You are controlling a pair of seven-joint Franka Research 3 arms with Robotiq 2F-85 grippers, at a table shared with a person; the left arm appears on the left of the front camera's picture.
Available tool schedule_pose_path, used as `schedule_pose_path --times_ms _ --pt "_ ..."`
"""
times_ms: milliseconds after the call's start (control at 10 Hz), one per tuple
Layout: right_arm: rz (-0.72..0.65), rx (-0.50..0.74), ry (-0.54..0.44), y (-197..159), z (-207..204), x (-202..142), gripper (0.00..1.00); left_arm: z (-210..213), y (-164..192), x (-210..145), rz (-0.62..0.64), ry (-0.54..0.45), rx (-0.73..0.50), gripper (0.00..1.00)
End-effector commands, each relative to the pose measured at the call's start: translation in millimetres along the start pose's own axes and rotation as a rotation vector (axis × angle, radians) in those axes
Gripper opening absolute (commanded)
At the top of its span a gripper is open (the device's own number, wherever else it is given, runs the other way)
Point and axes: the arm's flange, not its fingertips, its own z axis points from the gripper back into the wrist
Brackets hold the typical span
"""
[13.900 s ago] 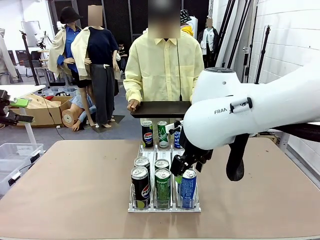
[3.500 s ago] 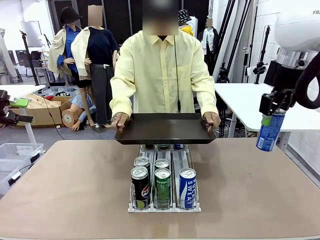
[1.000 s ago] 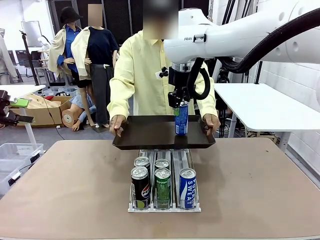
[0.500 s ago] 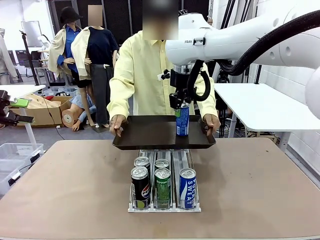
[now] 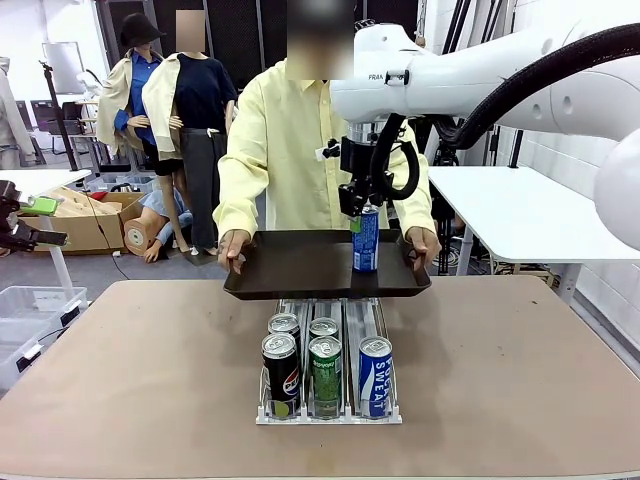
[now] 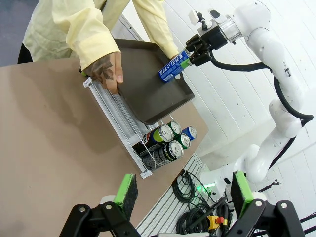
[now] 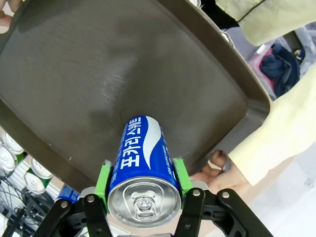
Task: Retrieve and hand over the desired beverage to the person.
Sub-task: Place the picked can on the Handle tray extended by the person.
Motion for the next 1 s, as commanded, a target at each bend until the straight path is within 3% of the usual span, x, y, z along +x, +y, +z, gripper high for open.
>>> schedule_pose_path --times_ms 0,300,400,900 --pt "0.02 0.037 -0.009 -2 15 8 0.26 1 -2 1 -0.005 -0.02 -0.018 1.0" --pt "0.027 0.021 -0.033 -3 23 5 0.86 1 -2 1 -0.005 -0.02 -0.018 1.0" --pt "0.026 0.022 -0.031 -3 23 4 1.0 1 -2 1 -0.005 -0.02 -0.018 1.0" --pt "0.022 0.004 -0.063 -3 38 -5 1.0 1 -2 1 -0.005 -0.02 -0.018 1.0"
